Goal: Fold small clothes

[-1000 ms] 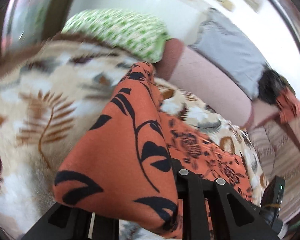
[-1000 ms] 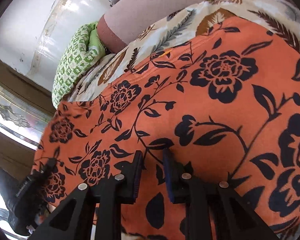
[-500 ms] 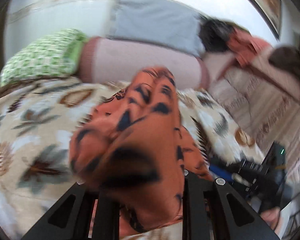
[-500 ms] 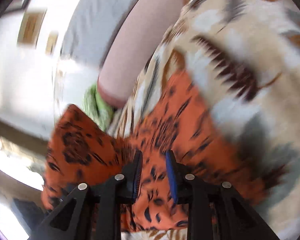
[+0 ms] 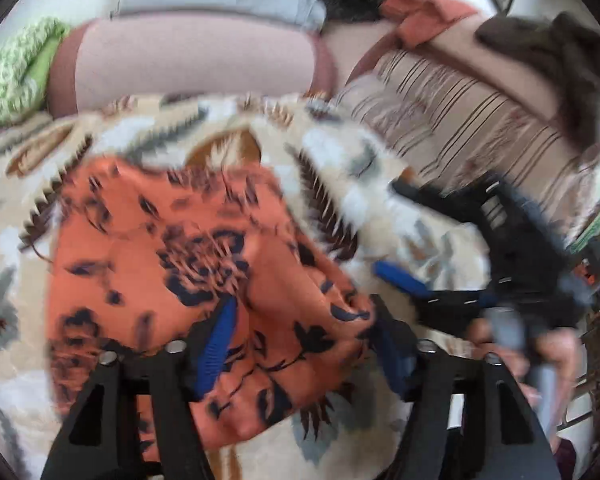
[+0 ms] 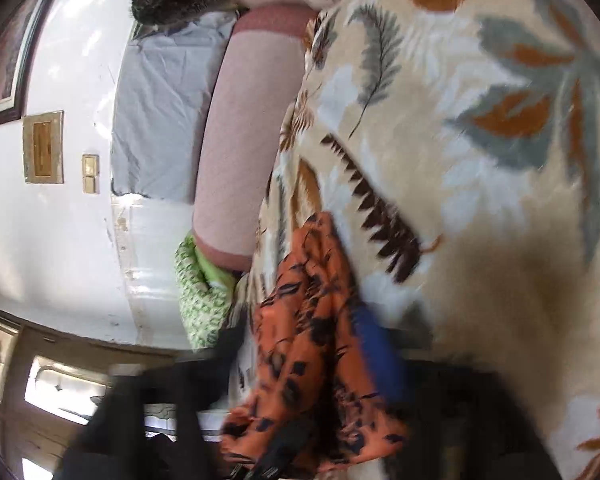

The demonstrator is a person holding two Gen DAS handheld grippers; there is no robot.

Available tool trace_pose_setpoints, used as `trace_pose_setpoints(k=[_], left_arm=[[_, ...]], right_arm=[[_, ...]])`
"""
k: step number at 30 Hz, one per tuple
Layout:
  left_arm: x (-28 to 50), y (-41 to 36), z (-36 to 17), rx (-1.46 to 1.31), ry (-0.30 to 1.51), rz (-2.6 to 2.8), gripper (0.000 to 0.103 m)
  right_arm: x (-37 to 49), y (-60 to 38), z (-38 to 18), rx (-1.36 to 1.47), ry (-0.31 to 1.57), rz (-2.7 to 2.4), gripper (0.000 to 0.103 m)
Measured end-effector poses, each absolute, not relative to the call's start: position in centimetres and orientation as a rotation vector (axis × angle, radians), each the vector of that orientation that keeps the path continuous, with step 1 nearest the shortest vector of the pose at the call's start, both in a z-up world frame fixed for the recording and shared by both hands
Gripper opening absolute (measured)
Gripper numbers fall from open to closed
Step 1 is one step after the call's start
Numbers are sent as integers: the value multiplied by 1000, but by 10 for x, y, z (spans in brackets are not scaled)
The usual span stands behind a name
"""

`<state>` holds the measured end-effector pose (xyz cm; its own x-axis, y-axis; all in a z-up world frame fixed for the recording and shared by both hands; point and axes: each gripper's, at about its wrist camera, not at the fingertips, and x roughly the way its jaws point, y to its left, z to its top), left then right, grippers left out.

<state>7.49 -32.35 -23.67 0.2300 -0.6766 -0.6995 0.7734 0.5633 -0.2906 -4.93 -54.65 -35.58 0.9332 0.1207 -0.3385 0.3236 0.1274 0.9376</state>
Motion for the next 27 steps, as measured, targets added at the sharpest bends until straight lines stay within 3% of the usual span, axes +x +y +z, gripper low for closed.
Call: trace_pose_setpoints(k=[1, 5, 14, 21, 23, 25, 27], left_arm=[[72, -310, -224, 112, 841, -988, 78], [86, -265, -213, 97, 790, -875, 79], [117, -215, -268, 182, 898, -517, 79], [112, -216, -282, 206, 895, -511, 79], [112, -221, -282, 208, 894, -521, 79], [110, -223, -281, 204, 892, -534, 79], [107, -224, -281, 189, 885, -557, 79]], right_arm=[[-46, -543, -353, 1437, 366, -129, 81], [-31, -526, -340, 1332, 420, -41, 81], [7, -478, -344, 1215, 616, 13, 81], [5, -447, -309, 861, 608, -139, 81], [12, -439, -315, 795, 673, -188, 74], [11, -435, -321, 719, 707, -237, 25], [6, -438, -324, 685, 725, -284, 21]])
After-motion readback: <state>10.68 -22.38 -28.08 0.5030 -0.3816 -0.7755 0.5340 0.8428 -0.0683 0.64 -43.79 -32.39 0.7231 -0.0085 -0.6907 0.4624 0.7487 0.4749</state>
